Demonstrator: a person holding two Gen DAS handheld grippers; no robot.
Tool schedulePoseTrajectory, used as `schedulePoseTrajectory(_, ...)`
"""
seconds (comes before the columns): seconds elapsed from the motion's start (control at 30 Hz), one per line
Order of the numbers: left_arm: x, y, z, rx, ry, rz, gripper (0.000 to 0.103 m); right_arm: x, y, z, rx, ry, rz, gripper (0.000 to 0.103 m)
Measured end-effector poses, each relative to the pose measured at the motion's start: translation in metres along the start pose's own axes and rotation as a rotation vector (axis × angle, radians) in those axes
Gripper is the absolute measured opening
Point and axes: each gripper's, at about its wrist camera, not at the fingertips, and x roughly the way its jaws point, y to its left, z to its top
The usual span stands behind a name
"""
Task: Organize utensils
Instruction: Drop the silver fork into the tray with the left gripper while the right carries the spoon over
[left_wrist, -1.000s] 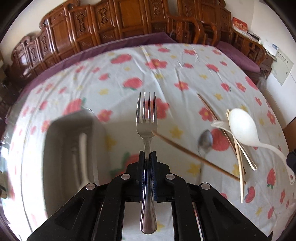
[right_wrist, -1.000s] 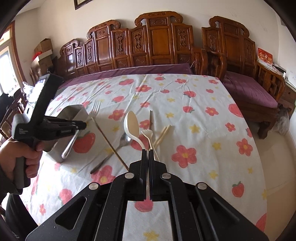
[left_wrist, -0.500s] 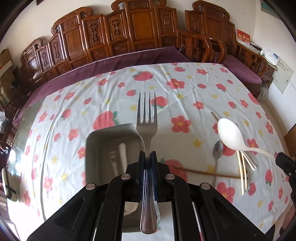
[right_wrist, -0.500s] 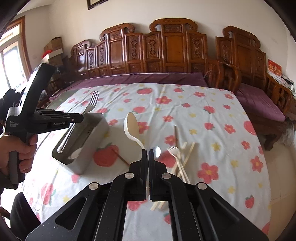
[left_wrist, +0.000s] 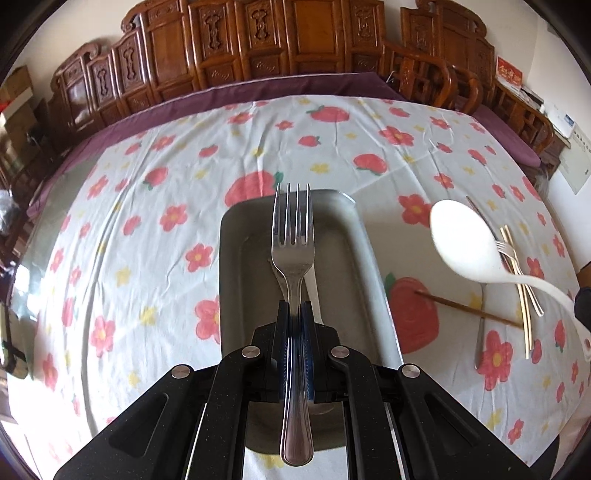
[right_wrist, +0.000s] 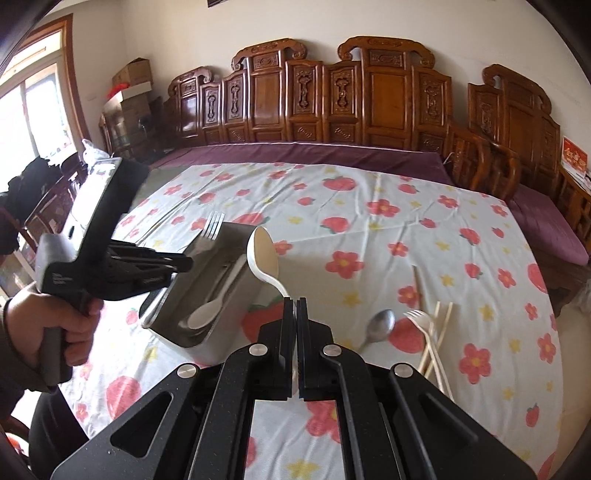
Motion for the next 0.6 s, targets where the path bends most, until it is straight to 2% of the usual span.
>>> schedulePoseTrajectory(0.4, 0.02, 0.012, 0.006, -0.012, 0.014, -0.033, 0.007, 0.028, 0.025, 0.013, -0.035, 0.035, 0.01, 0.002)
schedulePoseTrajectory(0.47, 0.017, 0.016, 0.006, -0.018, 0.004, -0.034, 0.008, 0.032, 0.028, 0.014, -0.038, 0.037, 0.008, 0.002)
schedulePoseTrajectory(0.53, 0.012, 0.02, 0.005, -0.023, -0.005, -0.036, 0.016, 0.037, 0.032, 0.016, -0.039, 0.038, 0.004, 0.002)
schedulePoseTrajectory(0.6, 0.003, 0.026, 0.002, -0.022, -0.024, -0.034, 0.016, 0.041, 0.037, 0.018, -0.045, 0.039, -0.003, 0.002)
